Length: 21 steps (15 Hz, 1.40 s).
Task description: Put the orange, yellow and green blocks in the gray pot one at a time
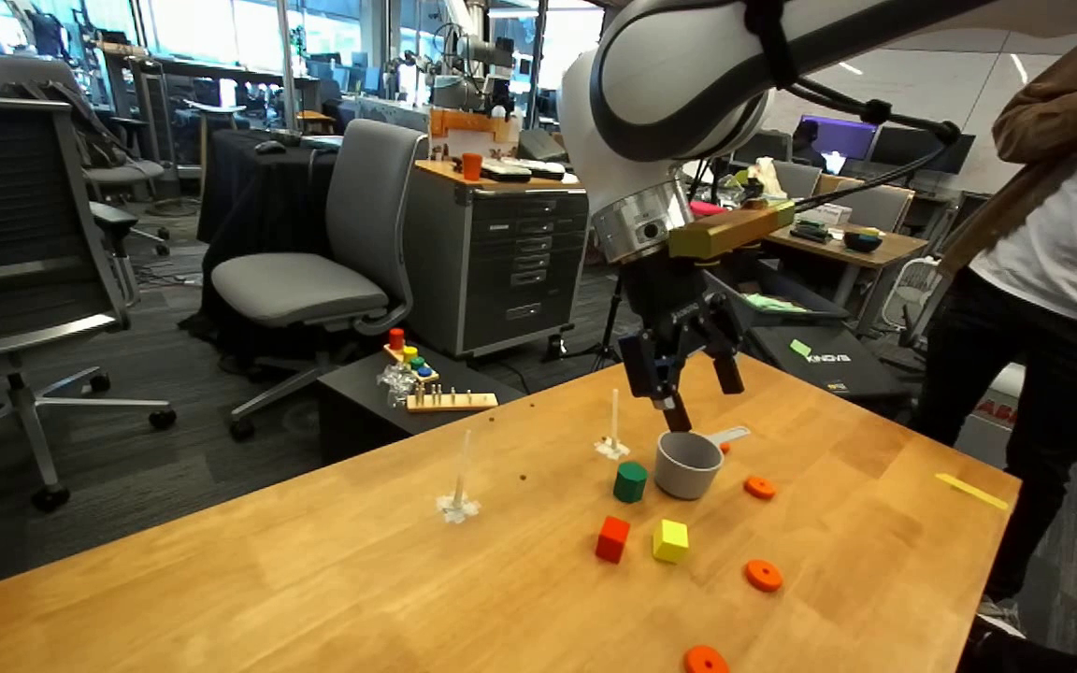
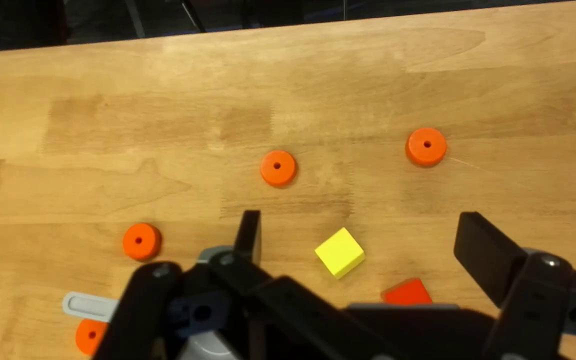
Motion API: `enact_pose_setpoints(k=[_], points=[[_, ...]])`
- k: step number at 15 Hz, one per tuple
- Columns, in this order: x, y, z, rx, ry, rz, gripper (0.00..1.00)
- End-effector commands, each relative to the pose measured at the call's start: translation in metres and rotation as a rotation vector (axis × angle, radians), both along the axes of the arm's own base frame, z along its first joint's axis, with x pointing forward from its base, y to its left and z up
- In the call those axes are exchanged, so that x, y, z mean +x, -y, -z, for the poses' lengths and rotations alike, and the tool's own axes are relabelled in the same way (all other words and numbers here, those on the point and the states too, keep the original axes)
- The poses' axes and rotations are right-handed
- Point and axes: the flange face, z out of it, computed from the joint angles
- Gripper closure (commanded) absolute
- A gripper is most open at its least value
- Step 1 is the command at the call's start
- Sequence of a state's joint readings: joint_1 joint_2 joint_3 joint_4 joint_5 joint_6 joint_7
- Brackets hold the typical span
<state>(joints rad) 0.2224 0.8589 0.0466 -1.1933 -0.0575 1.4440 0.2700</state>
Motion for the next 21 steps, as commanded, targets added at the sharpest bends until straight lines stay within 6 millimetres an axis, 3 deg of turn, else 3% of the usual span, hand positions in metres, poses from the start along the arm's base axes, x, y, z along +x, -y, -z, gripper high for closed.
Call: enact_pose_setpoints(k=[1,6,9,10,12,17,21], points=[[0.014,-0.013,0.002,0.059,0.074,-0.058,0.00],[0.031,-0.037,0.031,0.140,0.156,-0.043,0.00],[0.018,-0.053,0.059,0.172,0.064,-0.060,0.00],[0.017,-0.043,0.050,0.135,0.105,-0.041,0.00],[0.013,-0.050,0.067,0.144,0.079,-0.052,0.00],[0.017,-0.053,0.070,0.146,0.079,-0.063,0.00],[0.020,-0.051,0.091,0.139,0.061,-0.057,0.00]])
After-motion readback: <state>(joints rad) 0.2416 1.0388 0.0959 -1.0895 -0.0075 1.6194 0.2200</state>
